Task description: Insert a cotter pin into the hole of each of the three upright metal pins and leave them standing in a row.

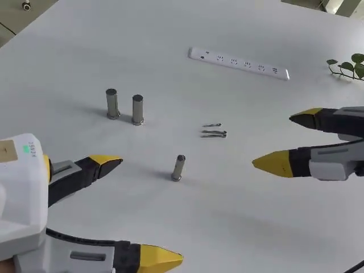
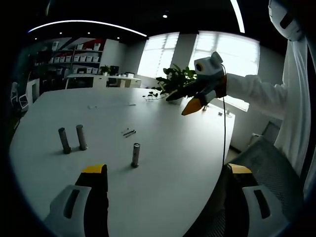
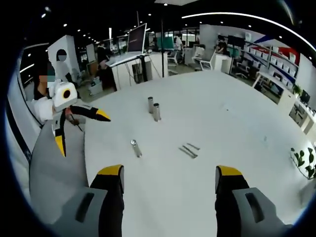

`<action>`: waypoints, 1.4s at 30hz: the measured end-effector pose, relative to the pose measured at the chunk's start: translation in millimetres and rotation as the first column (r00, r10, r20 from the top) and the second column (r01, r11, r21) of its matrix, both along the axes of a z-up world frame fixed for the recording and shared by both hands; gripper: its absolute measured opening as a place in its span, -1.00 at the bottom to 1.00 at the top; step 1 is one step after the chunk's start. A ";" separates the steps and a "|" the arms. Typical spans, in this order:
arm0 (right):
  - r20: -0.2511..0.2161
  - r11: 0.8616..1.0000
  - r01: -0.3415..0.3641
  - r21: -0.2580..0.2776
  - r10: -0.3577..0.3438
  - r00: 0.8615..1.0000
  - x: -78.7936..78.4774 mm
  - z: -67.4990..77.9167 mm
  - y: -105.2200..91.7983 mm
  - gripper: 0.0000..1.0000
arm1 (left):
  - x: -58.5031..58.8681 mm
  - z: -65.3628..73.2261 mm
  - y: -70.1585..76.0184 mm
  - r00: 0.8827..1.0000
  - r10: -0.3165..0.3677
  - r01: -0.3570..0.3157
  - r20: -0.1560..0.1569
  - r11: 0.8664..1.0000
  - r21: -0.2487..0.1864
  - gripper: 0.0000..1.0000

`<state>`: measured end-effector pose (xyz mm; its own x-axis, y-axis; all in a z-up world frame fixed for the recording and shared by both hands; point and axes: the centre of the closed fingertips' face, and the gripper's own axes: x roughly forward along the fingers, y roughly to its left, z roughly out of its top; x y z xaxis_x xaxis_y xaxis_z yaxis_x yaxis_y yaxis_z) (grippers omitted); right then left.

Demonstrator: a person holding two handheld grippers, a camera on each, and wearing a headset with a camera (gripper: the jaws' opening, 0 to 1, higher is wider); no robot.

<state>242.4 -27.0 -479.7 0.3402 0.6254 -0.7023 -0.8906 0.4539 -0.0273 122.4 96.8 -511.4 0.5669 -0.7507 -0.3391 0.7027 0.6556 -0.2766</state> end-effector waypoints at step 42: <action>-0.084 0.787 -0.448 -0.423 0.458 0.885 116.9 -114.7 40.8 -0.93 | 18.3 0.0 5.3 0.992 0.127 -0.128 -0.023 0.990 -0.055 0.86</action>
<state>359.4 13.8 -594.4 0.1106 0.3586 -0.9269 -0.9880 -0.0617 -0.1418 140.7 102.1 -511.4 0.6531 -0.6909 -0.3099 0.6085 0.7225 -0.3283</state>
